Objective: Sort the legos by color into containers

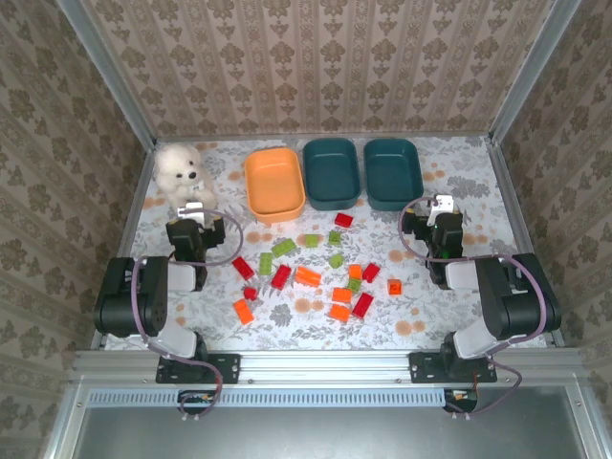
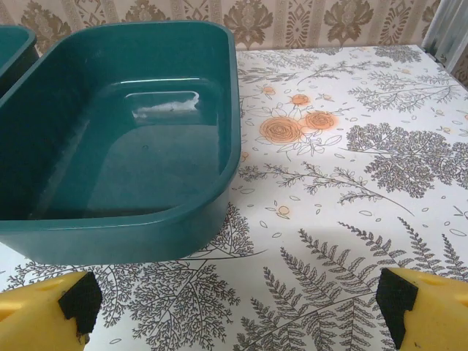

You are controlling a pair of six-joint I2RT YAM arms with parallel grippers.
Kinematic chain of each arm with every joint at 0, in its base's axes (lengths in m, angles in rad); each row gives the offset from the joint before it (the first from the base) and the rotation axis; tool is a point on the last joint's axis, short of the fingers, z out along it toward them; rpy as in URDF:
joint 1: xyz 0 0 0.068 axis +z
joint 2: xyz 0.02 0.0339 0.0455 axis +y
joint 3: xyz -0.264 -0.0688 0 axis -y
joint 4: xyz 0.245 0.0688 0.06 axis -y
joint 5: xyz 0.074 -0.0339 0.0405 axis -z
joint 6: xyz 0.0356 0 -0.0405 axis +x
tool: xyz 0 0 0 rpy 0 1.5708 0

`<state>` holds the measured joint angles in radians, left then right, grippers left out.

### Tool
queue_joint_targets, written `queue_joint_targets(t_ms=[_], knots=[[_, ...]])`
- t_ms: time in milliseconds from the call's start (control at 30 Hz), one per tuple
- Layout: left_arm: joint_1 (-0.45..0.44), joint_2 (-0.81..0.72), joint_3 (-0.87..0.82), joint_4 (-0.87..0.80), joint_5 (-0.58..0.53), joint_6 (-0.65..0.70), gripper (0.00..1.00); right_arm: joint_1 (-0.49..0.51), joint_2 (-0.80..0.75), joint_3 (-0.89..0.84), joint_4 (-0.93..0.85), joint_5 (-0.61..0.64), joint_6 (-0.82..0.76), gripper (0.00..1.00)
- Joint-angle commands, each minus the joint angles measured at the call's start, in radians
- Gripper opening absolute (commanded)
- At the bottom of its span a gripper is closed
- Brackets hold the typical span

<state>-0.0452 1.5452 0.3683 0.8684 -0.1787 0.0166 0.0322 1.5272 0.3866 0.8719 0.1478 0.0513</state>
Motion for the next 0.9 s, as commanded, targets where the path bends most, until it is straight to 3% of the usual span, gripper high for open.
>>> queue_joint_targets(t_ms=[0, 700, 867], knots=[[-0.001, -0.006, 0.019, 0.028, 0.011, 0.015, 1.00, -0.005, 0.003, 0.014, -0.002, -0.021, -0.008, 1.00], [-0.005, -0.023, 0.011, 0.039, 0.002, 0.021, 1.00, -0.003, -0.003, 0.005, 0.011, -0.015, -0.010, 1.00], [-0.136, -0.241, 0.001, -0.101, -0.271, 0.080, 1.00, 0.060, -0.202, 0.052, -0.210, 0.170, -0.023, 1.00]])
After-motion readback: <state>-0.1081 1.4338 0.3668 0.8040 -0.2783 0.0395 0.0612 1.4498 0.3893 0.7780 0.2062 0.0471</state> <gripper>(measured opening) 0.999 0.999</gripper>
